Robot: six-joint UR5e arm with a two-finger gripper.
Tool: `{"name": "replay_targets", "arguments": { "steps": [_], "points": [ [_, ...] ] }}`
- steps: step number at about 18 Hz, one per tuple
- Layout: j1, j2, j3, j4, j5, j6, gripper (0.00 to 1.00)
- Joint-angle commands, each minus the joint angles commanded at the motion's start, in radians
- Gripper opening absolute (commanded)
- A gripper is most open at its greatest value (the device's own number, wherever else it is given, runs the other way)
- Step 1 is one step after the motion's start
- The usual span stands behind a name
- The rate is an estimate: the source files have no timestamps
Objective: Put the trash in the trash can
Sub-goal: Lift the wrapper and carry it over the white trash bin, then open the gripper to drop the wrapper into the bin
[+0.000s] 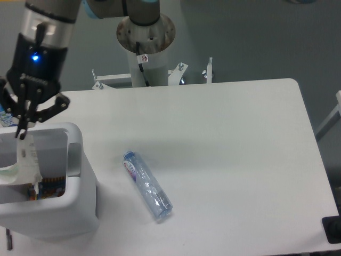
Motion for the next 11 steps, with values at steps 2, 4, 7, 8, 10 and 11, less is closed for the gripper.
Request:
{"name": "replay_targets", "arguments": {
  "steps": [2, 4, 7, 8, 10, 11],
  "points": [
    [0.000, -0.002, -0.003, 0.005, 0.006, 0.038, 0.90],
    [0.000, 0.006, -0.002, -0.001, 0.011, 0.045, 1.00],
    [0.005, 0.008, 0.008, -0.003, 0.006, 0.045, 1.00],
    [0.011, 0.008, 0.008, -0.003, 0.006, 0.043, 1.00],
    [0.031, 0.006, 0.000, -0.003, 0.008, 0.038, 1.00],
    [0.050, 0.008, -0.003, -0.003, 0.006, 0.037, 1.00]
  ]
}}
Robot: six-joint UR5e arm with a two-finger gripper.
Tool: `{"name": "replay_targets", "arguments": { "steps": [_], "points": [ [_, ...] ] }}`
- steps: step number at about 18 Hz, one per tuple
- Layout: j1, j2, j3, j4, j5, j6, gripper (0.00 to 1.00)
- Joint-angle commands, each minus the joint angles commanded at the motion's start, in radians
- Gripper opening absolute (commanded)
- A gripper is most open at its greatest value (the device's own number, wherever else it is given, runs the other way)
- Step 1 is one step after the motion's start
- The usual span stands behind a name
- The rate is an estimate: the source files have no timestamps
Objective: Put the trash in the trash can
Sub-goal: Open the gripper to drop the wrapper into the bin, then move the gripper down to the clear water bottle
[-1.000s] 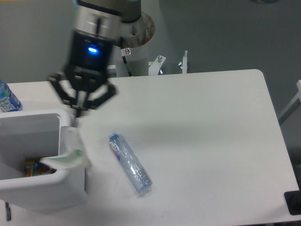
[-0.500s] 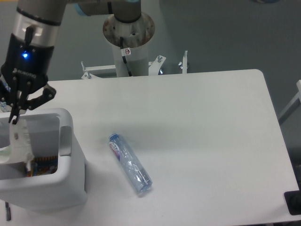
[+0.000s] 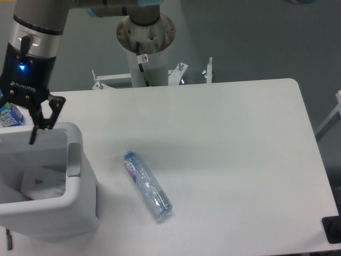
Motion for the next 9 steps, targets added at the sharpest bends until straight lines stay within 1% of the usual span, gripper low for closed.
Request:
{"name": "replay_targets", "arguments": {
  "steps": [2, 4, 5, 7, 9],
  "points": [
    [0.046, 0.003, 0.003, 0.000, -0.002, -0.026, 1.00],
    [0.118, 0.005, 0.011, 0.002, -0.005, -0.055, 1.00],
    [0.149, 0.002, 0.011, 0.002, -0.003, -0.049, 1.00],
    [0.199, -0.017, 0.009, 0.003, 0.000, -0.043, 1.00],
    [0.232, -0.055, 0.014, 0.008, 0.002, -0.035, 1.00]
  ]
}}
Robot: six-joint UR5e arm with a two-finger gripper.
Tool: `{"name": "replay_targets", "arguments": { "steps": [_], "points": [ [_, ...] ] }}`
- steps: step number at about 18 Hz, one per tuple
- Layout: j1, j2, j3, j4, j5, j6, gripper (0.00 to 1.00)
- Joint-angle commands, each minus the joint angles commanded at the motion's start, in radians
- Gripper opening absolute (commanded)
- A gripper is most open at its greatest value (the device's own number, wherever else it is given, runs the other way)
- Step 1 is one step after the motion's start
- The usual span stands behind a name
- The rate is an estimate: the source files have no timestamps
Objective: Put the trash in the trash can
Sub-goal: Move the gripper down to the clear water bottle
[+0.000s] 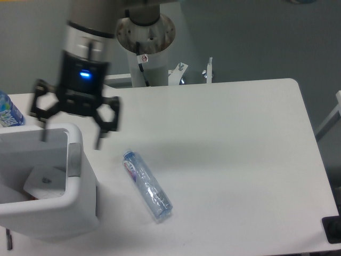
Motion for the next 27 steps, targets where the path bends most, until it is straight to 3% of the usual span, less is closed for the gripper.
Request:
{"name": "replay_targets", "arguments": {
  "steps": [4, 8, 16, 20, 27],
  "points": [
    [0.020, -0.057, 0.000, 0.003, 0.029, 0.000, 1.00],
    [0.020, -0.129, 0.000, 0.000, 0.185, 0.006, 1.00],
    [0.017, -0.210, -0.064, -0.017, 0.196, 0.003, 1.00],
    [0.014, -0.262, -0.058, -0.135, 0.195, 0.005, 1.00],
    [-0.011, -0.296, -0.097, -0.149, 0.234, 0.003, 1.00]
  ]
}}
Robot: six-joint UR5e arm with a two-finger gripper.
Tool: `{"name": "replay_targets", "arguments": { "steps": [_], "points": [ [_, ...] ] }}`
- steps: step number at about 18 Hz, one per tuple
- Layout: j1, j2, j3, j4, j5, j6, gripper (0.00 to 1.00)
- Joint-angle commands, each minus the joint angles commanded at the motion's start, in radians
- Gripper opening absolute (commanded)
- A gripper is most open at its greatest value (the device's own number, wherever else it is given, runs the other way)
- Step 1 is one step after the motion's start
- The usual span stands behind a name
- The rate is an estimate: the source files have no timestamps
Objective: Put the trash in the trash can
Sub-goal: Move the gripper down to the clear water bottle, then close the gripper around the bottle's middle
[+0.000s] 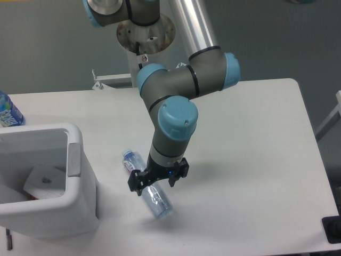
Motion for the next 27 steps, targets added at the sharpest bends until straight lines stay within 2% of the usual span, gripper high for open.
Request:
{"name": "replay_targets", "arguments": {
  "steps": [11, 23, 27],
  "points": [
    [-0.037, -0.071, -0.003, 0.005, 0.098, -0.008, 1.00],
    [-0.051, -0.094, -0.012, 0.008, 0.144, -0.011, 1.00],
    [-0.057, -0.095, -0.014, 0.002, 0.149, -0.011, 0.88]
  ]
}}
